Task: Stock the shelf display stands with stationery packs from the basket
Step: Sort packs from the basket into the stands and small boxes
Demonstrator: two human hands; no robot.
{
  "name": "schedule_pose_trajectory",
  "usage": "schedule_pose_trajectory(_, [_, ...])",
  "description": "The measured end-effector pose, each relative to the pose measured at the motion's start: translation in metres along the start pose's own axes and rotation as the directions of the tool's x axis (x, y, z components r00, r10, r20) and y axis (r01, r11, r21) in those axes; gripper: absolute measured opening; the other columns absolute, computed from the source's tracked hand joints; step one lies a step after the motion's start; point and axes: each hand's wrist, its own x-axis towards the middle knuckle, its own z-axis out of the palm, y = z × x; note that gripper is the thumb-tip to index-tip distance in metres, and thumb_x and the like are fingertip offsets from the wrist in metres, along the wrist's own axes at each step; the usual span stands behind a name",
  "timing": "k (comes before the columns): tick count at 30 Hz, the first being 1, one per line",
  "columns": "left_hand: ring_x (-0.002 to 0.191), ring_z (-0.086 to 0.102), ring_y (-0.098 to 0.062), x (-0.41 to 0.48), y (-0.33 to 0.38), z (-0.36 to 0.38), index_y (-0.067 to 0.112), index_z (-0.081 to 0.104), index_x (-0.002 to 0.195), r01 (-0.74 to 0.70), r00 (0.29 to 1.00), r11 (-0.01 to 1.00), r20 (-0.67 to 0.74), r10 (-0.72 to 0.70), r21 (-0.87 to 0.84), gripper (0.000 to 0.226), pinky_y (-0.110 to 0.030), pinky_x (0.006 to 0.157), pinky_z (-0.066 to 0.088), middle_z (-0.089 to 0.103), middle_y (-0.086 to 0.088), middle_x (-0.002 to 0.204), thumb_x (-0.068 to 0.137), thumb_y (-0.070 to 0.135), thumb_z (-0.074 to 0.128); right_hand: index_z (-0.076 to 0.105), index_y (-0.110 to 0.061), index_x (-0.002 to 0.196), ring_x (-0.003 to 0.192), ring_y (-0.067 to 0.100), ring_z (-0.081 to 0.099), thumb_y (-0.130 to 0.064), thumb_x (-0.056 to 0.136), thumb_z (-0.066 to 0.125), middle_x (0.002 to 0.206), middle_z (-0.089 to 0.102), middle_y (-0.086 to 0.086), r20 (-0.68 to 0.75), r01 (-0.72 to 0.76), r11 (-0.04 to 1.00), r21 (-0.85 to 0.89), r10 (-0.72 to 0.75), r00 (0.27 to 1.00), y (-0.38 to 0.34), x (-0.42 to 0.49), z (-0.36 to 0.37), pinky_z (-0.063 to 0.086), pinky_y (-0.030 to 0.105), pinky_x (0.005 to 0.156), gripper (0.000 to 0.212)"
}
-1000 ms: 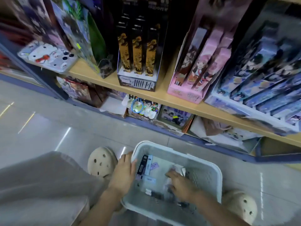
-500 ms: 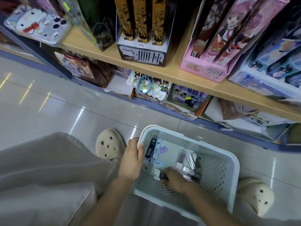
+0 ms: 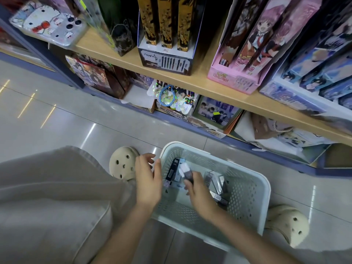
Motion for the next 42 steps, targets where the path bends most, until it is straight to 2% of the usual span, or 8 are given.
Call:
schedule_pose_trajectory(4, [0.082,0.054,0.003,-0.009,0.031,0.002,0.021,0.048,0.099,0.094,0.987,0.961,0.147,-0.057,-0.261,0.009,-0.012,0.075,0.044,0.055,0.002,0.093,0.101,0.027,0.041,0.045,-0.008,0.122,0.099,-0.002,0.051,-0.016,0.098,0.045,0.111,0.049,0.004,-0.224,0.136,0.971,0.196,-0.091,0.970,-0.062,-0.004,0.006,0.045,0.024,0.086,0.025])
schedule_pose_trajectory(7, [0.073,0.060,0.002,-0.007,0.045,0.001,0.016,0.047,0.102,0.228,0.957,0.903,0.253,-0.139,-0.364,0.004,-0.014,0.068,0.048,0.060,0.008,0.081,0.099,0.019,0.047,0.038,-0.003,0.135,0.122,0.021,0.046,-0.007,0.094,0.045,0.132,0.045,0.014,-0.130,0.153,0.977,0.151,-0.134,0.983,-0.090,-0.006,0.012,0.036,0.021,0.096,0.042])
schedule_pose_trajectory(12, [0.063,0.060,-0.009,0.024,0.039,-0.010,0.009,0.051,0.099,0.298,0.954,0.869,0.137,-0.265,-0.395,0.013,-0.017,0.057,0.051,0.063,-0.002,0.085,0.101,0.015,0.041,0.036,-0.015,0.142,0.129,0.001,0.037,-0.025,0.093,0.042,0.139,0.036,-0.008,-0.040,0.340,0.932,0.126,-0.337,0.941,-0.083,-0.012,0.004,0.027,0.012,0.108,0.051])
schedule_pose_trajectory(16, [0.039,0.045,-0.004,0.035,0.026,-0.022,0.019,0.042,0.088,0.198,0.980,0.945,0.053,-0.191,-0.262,0.013,-0.015,0.038,0.037,0.060,-0.001,0.081,0.100,0.016,0.045,0.053,-0.008,0.116,0.094,0.005,0.054,-0.023,0.095,0.049,0.107,0.049,-0.004,-0.267,0.118,0.985,0.128,-0.080,0.960,-0.030,0.009,0.004,0.045,0.020,0.089,0.027])
schedule_pose_trajectory(20, [0.056,0.048,-0.011,0.037,-0.001,-0.022,0.013,0.046,0.102,0.113,0.987,0.994,0.114,-0.113,0.009,0.007,-0.023,0.054,0.040,0.055,0.003,0.068,0.098,0.017,0.050,0.050,0.005,0.115,0.112,0.025,0.049,-0.010,0.092,0.056,0.114,0.046,0.008,-0.107,-0.267,0.959,0.089,0.276,0.955,0.025,0.046,0.018,0.037,0.023,0.096,0.027])
schedule_pose_trajectory(24, [0.062,0.051,-0.014,0.028,-0.008,-0.015,0.020,0.044,0.102,0.045,0.981,0.996,0.186,-0.058,0.077,0.004,-0.018,0.054,0.036,0.056,-0.004,0.071,0.099,0.022,0.045,0.039,0.004,0.136,0.130,0.030,0.036,-0.021,0.091,0.061,0.137,0.039,0.016,-0.056,-0.320,0.946,0.047,0.322,0.945,0.039,0.067,0.037,0.028,0.029,0.106,0.056])
schedule_pose_trajectory(31, [0.063,0.044,-0.006,0.020,-0.016,-0.001,0.009,0.044,0.114,0.044,0.993,0.997,0.102,-0.051,0.071,0.017,-0.012,0.058,0.035,0.047,0.004,0.073,0.101,0.020,0.039,0.059,-0.013,0.074,0.083,0.025,0.061,-0.015,0.088,0.064,0.085,0.064,0.012,0.027,-0.380,0.884,0.272,0.388,0.921,0.018,0.087,0.048,0.045,0.029,0.069,0.016])
schedule_pose_trajectory(42, [0.058,0.038,-0.006,0.017,-0.018,0.003,0.010,0.043,0.104,0.064,0.995,0.998,0.075,-0.063,-0.015,0.011,-0.017,0.055,0.033,0.038,0.008,0.067,0.102,0.020,0.039,0.048,0.002,0.119,0.093,0.025,0.056,-0.011,0.099,0.041,0.101,0.058,0.012,0.008,-0.412,0.832,0.371,0.441,0.898,0.004,0.075,0.057,0.041,0.028,0.078,0.025])
